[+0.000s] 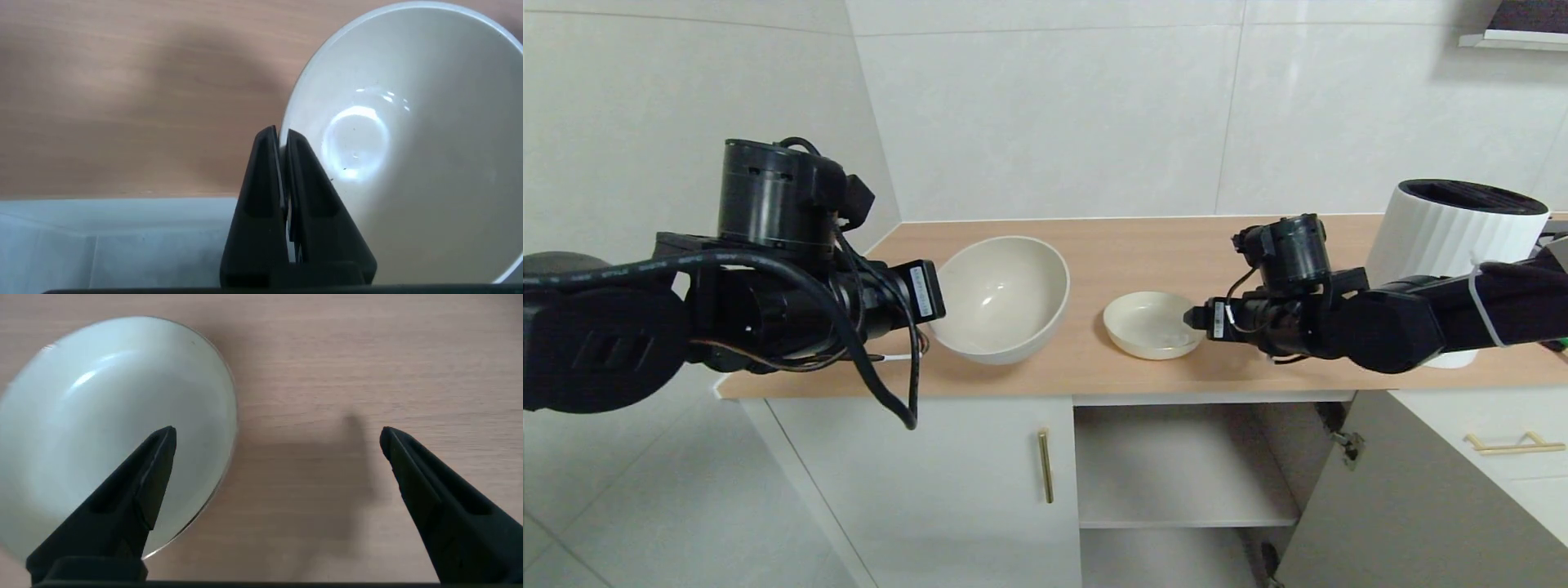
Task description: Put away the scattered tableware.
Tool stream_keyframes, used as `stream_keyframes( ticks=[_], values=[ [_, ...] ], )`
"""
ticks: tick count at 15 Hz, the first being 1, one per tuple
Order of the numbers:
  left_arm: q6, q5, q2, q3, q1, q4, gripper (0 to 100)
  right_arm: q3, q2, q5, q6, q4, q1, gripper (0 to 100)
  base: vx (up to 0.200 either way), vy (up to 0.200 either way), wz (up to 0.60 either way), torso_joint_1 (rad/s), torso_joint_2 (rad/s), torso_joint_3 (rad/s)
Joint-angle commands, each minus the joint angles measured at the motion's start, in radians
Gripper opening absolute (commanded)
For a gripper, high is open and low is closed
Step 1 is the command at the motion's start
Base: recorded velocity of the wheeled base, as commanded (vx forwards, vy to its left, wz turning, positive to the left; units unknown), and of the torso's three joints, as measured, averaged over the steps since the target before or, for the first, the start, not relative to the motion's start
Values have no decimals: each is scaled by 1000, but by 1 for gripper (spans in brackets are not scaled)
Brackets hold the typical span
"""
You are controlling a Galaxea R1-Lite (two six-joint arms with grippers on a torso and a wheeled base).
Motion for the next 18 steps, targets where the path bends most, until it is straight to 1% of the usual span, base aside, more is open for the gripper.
stream_keyframes(
  ticks=[1, 4, 5, 10, 14, 15, 17, 18],
  values=[
    [0, 1, -14, 1, -1, -1, 0, 0, 10, 2, 0, -1, 1, 100, 0, 0, 0, 0, 0, 0],
    [0, 1, -15, 1, -1, -1, 0, -1, 14, 7, 0, -1, 1, 100, 0, 0, 0, 0, 0, 0],
    [1, 1, -15, 1, -1, -1, 0, -1, 16, 8, 0, -1, 1, 0, 0, 0, 0, 0, 0, 0],
    [0, 1, -20, 1, 1, -1, 0, 0, 10, 11, 17, -1, 4, 0, 0, 0, 0, 0, 0, 0],
    [-2, 1, -24, 1, 1, -1, 0, 10, -41, 42, 45, 8, 4, 0, 0, 0, 0, 0, 0, 0],
    [-6, 1, -35, 7, -1, 4, 0, 31, -65, 62, 51, 8, 4, 0, 0, 0, 0, 0, 0, 0],
    [-9, -6, -95, 91, -18, 4, 0, 114, -150, 123, 51, 8, 4, 0, 0, 0, 0, 0, 0, 0],
    [-9, -13, -124, 116, -22, 4, 0, 146, -194, 149, 51, 9, 4, 0, 0, 0, 0, 0, 0, 0]
  ],
)
